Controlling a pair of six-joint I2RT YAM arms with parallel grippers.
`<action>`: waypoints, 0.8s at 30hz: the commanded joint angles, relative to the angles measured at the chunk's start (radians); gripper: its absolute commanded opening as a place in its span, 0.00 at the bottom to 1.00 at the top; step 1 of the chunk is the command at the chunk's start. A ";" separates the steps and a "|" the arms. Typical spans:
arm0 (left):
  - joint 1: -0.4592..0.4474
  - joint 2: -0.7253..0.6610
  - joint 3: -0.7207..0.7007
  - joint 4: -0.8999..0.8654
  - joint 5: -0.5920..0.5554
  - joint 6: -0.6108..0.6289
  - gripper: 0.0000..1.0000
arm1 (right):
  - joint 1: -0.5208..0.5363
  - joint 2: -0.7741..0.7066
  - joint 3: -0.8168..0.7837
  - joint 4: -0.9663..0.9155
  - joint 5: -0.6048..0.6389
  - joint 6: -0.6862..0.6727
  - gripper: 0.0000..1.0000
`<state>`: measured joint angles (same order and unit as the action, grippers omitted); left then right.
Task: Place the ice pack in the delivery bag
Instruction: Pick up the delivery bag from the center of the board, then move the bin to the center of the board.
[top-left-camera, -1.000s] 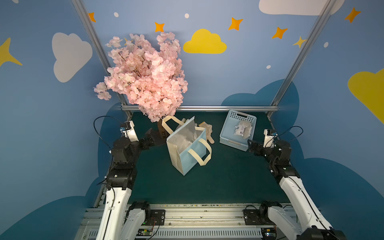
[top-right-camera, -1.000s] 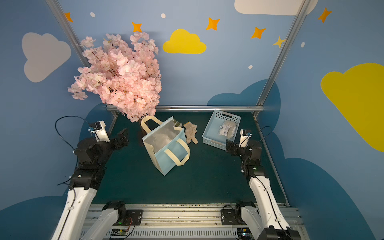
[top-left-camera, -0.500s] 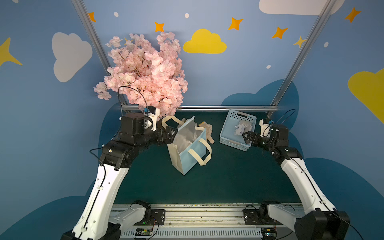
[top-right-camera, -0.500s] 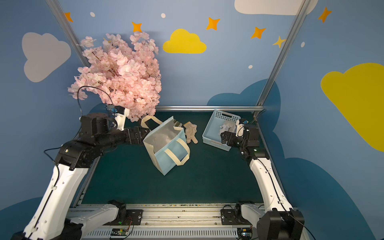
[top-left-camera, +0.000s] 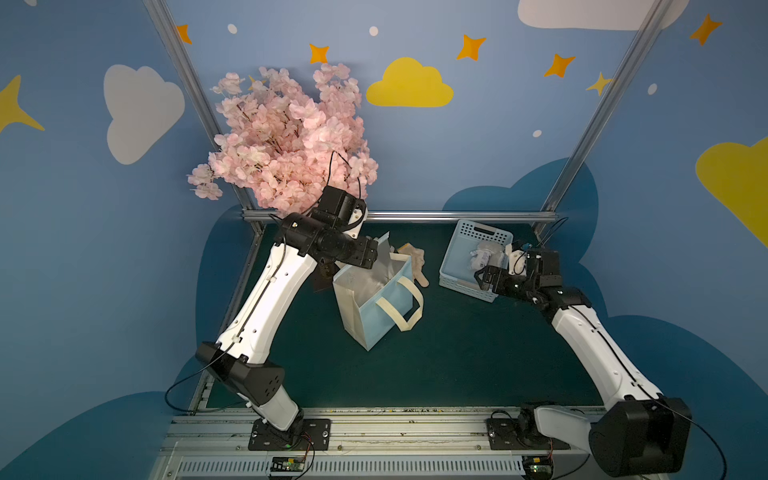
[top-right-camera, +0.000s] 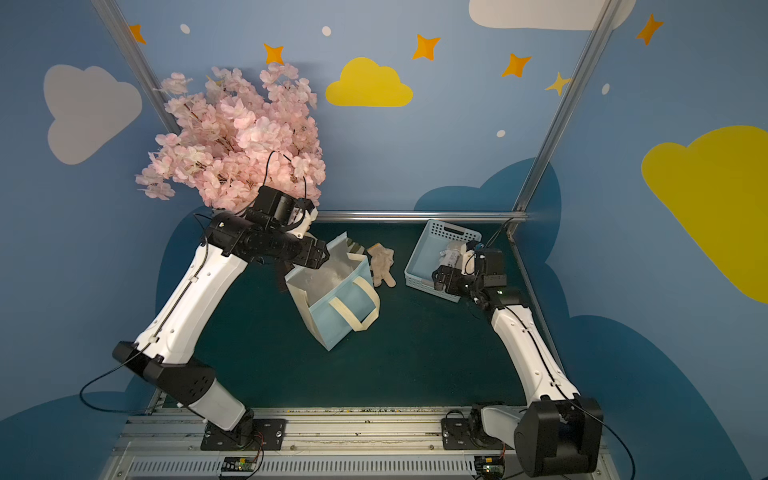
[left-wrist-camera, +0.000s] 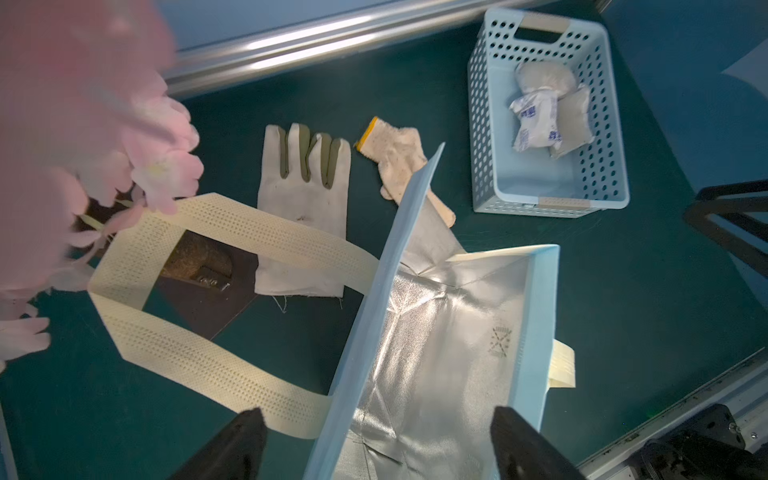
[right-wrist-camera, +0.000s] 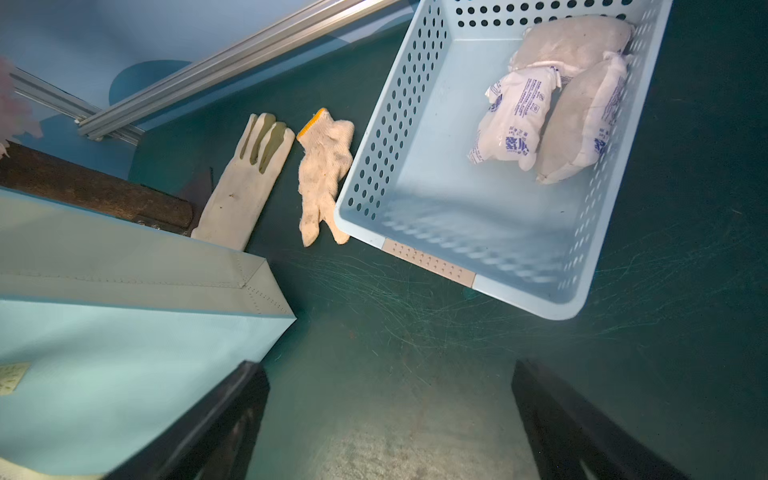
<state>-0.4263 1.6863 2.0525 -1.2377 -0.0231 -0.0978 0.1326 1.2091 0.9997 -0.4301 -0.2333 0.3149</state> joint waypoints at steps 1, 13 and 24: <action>-0.002 0.078 0.103 -0.124 -0.045 0.072 0.79 | 0.005 -0.016 0.021 -0.002 0.024 0.002 0.98; -0.002 0.260 0.285 -0.229 -0.051 0.091 0.20 | 0.006 -0.015 0.044 -0.077 0.064 -0.027 0.98; -0.002 0.135 0.158 -0.243 0.165 -0.075 0.03 | 0.076 0.213 0.247 -0.235 0.040 -0.116 0.94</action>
<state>-0.4267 1.8736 2.2395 -1.4395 0.0353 -0.0944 0.1829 1.3598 1.1900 -0.5842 -0.1852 0.2359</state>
